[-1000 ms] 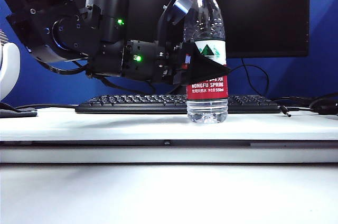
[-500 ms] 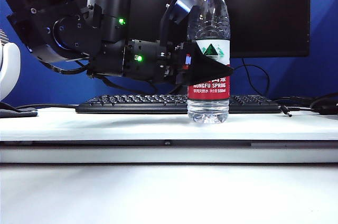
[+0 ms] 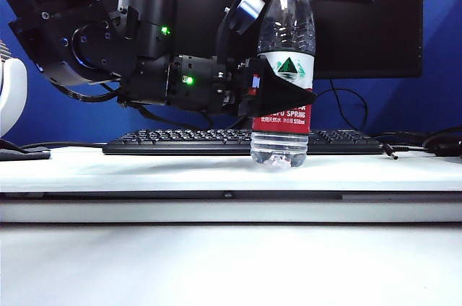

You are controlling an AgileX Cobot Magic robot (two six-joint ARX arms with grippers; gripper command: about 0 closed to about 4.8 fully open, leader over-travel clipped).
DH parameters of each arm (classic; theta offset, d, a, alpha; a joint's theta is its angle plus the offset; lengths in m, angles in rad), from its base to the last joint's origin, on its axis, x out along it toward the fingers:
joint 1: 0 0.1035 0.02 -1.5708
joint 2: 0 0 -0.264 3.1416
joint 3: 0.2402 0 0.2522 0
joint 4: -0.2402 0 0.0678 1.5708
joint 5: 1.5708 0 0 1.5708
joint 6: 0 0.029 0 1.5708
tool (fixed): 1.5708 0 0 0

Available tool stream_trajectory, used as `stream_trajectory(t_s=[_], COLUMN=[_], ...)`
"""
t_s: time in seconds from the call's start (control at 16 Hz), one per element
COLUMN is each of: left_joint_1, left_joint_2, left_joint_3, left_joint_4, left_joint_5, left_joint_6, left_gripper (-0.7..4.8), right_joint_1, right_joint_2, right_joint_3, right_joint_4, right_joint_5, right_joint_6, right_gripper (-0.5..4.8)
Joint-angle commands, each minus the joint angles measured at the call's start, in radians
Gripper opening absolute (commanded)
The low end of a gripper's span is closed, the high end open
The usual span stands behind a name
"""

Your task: Unscrew the cap from the plastic bottle on the table.

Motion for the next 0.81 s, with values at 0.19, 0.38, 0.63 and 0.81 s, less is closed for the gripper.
stream_trajectory(t_s=[0.19,0.38,0.63,0.81], left_joint_1=[0.0,0.0,0.0,0.0], left_joint_2=[0.003,0.003,0.003,0.003], left_joint_3=[-0.003,-0.003,-0.003,-0.003], left_joint_4=[-0.024,-0.023,-0.023,-0.023], left_joint_5=[0.007,0.007,0.003,0.003], left_joint_6=[0.005,0.005,0.005,0.005], left_gripper=[3.27,3.27,3.27,3.27], right_joint_1=[-0.003,0.004,0.004,0.004], right_joint_2=[-0.074,-0.133,-0.194,-0.213], right_joint_3=[0.004,0.003,0.003,0.003], right_joint_4=[0.061,0.06,0.045,0.037], right_joint_5=[0.051,0.071,0.098,0.1], right_joint_6=[0.08,0.121,0.132,0.132], right_gripper=[2.44,2.53,2.53,2.49])
